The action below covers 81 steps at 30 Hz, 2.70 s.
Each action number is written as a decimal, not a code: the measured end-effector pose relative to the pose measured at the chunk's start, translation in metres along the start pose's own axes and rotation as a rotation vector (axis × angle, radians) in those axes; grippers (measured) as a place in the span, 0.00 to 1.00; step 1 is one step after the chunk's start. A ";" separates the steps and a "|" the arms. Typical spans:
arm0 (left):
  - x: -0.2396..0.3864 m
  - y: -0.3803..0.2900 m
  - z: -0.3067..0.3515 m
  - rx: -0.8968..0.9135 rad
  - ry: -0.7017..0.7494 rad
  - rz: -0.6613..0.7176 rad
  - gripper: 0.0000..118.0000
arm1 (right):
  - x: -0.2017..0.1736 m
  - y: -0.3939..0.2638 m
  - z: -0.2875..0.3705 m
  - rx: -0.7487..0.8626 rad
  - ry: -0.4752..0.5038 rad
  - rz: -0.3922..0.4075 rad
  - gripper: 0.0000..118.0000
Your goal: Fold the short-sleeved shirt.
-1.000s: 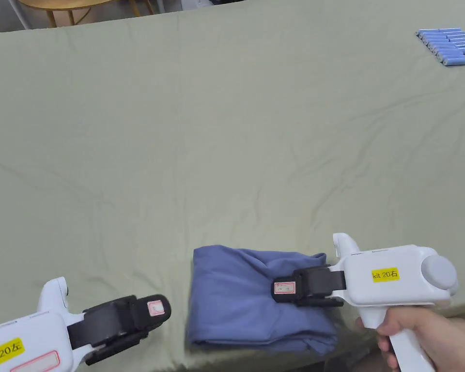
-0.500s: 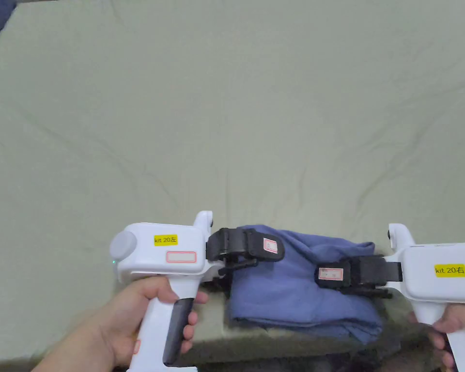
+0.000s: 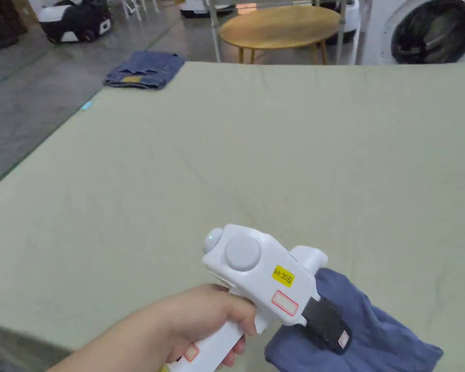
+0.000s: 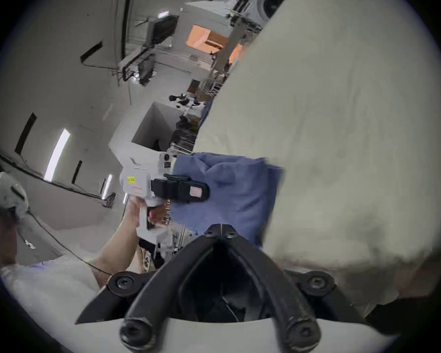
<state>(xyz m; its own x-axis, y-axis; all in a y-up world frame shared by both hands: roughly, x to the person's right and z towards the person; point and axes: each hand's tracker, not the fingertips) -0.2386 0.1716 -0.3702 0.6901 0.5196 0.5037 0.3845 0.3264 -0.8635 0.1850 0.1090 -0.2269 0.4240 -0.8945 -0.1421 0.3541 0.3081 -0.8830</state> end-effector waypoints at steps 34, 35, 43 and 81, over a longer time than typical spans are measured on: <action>-0.182 -0.139 0.220 0.342 0.927 0.442 0.47 | -0.058 -0.001 0.001 0.057 -0.230 0.265 0.00; -0.166 -0.136 0.203 0.362 0.959 0.361 0.24 | -0.060 0.001 0.004 0.063 -0.236 0.274 0.00; -0.036 -0.078 0.109 0.603 0.821 0.131 0.02 | -0.072 0.004 0.030 0.154 -0.272 0.340 0.00; 0.243 0.074 0.121 1.248 0.709 -0.135 0.00 | -0.318 0.126 -0.004 0.906 -0.810 0.892 0.00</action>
<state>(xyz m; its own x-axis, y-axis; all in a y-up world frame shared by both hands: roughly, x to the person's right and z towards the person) -0.1164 0.4177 -0.3083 0.9887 0.0559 0.1391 -0.0509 0.9979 -0.0390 0.0916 0.4309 -0.2946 0.9969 0.0110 0.0778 -0.0085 0.9994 -0.0326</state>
